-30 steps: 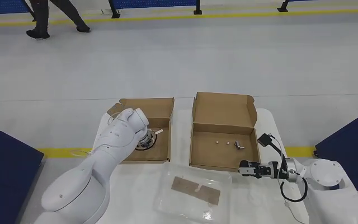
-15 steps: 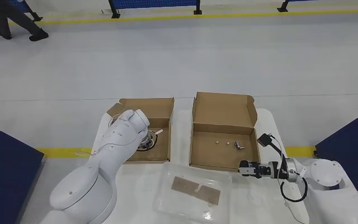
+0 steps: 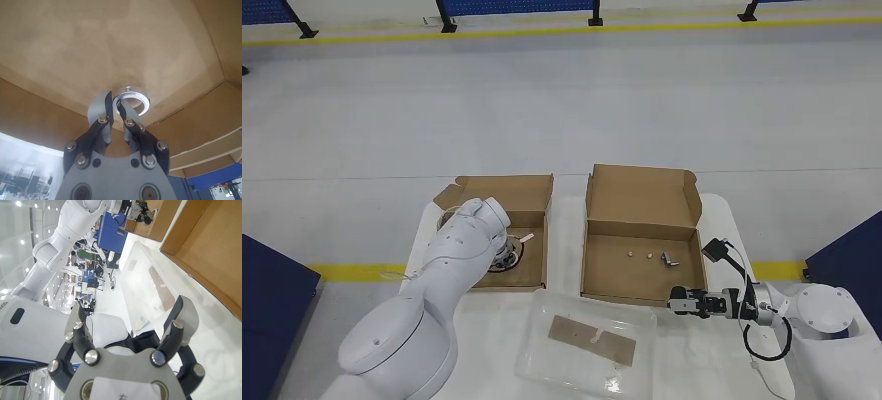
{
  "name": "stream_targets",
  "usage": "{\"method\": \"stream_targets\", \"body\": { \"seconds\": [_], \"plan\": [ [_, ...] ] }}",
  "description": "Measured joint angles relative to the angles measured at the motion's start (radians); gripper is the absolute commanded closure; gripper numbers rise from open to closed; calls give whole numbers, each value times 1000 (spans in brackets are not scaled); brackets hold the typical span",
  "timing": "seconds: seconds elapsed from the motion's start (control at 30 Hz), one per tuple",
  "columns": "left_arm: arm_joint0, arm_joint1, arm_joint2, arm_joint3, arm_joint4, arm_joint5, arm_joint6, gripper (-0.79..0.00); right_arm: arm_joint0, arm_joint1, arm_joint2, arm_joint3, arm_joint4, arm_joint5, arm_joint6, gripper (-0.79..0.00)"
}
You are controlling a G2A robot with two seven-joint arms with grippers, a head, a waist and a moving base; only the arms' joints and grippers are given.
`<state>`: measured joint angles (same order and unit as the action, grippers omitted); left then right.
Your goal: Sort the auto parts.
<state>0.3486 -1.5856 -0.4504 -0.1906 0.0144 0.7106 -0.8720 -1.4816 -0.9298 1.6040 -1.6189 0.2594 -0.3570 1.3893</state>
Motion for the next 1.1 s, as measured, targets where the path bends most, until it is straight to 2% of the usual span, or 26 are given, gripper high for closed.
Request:
{"method": "stream_targets", "body": {
  "seconds": [0.03,0.13,0.27,0.4,0.43,0.5,0.57,0.83,1.1],
  "plan": [
    [0,-1,-1,2,1,-2,-1,0,0,0,0,0,0,0,0,-785],
    [-1,-4,-6,9,5,-7,-3,-111,0,0,0,0,0,0,0,-785],
    [-4,-6,-12,16,10,-11,-6,-209,0,0,0,0,0,0,0,-785],
    [-7,-8,-19,20,13,-17,-12,-246,0,0,0,0,0,0,0,-785],
    [-8,-8,-20,21,14,-19,-14,-305,0,0,0,0,0,0,0,-785],
    [-12,-8,-24,23,16,-15,-20,-610,0,0,0,0,0,0,0,-785],
    [-19,-8,-26,21,21,-11,-26,-785,0,0,0,0,0,0,0,-785],
    [-45,-3,-37,21,38,-33,-46,-785,0,0,0,0,0,0,0,-785],
    [-68,21,-80,5,1,-164,-73,-785,0,0,0,0,0,0,0,-785]
  ]
}}
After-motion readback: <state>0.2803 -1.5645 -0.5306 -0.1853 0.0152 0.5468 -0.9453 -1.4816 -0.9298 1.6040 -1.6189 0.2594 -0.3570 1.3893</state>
